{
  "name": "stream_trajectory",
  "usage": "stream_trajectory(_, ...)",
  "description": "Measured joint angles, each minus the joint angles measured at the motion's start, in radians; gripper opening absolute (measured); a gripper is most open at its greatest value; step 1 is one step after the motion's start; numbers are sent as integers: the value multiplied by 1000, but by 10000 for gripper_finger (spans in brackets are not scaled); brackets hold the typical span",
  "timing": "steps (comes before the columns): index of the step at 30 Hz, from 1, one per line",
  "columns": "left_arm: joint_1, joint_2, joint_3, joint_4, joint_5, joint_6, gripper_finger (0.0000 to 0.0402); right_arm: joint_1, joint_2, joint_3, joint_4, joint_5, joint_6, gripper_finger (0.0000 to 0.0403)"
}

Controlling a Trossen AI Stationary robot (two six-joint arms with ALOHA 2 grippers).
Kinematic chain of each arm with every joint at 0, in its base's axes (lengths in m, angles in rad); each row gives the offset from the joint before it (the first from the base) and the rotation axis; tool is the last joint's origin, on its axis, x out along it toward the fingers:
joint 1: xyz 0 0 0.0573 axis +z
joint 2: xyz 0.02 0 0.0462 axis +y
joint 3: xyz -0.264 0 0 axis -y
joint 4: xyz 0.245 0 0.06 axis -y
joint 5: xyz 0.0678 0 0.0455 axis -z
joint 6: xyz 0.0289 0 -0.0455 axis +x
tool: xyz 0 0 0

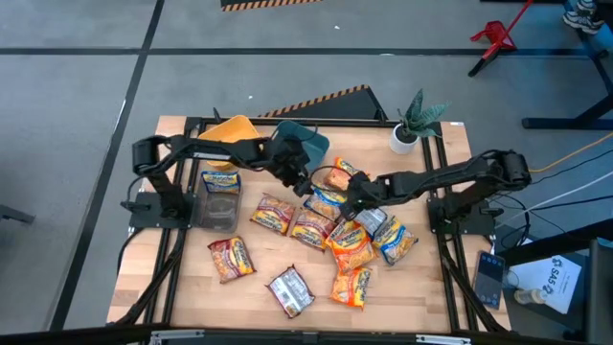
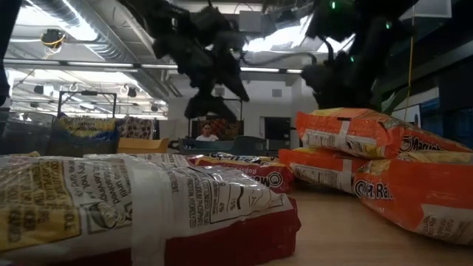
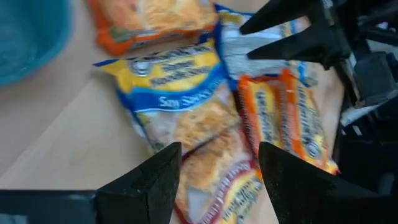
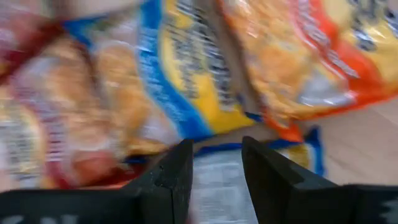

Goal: Sort Maruchan noodles
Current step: Put the blue noodle pack into the black bin

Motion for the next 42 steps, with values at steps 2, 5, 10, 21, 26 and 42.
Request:
stream_trajectory(2,4,27,0,5,-1,-19,209,-13,0,-18,3,-9,-1,127)
stream_trajectory(5,-5,75,0,32,-8,-40,209,-14,9,-49,16,0,-1,127)
stream_trajectory(10,-23,124,1,60,-109,-66,209,-14,16,-81,75,-1,-1,127)
stream_trajectory(21,-25,218,1,91,-153,-124,209,-12,0,-21,93,-62,-128,127)
stream_trajectory(26,-26,238,0,137,-114,-147,209,-12,47,-17,42,-53,-201,127)
stream_trajectory(42,-32,276,1,194,-64,-195,209,-18,130,-17,66,-86,-217,127)
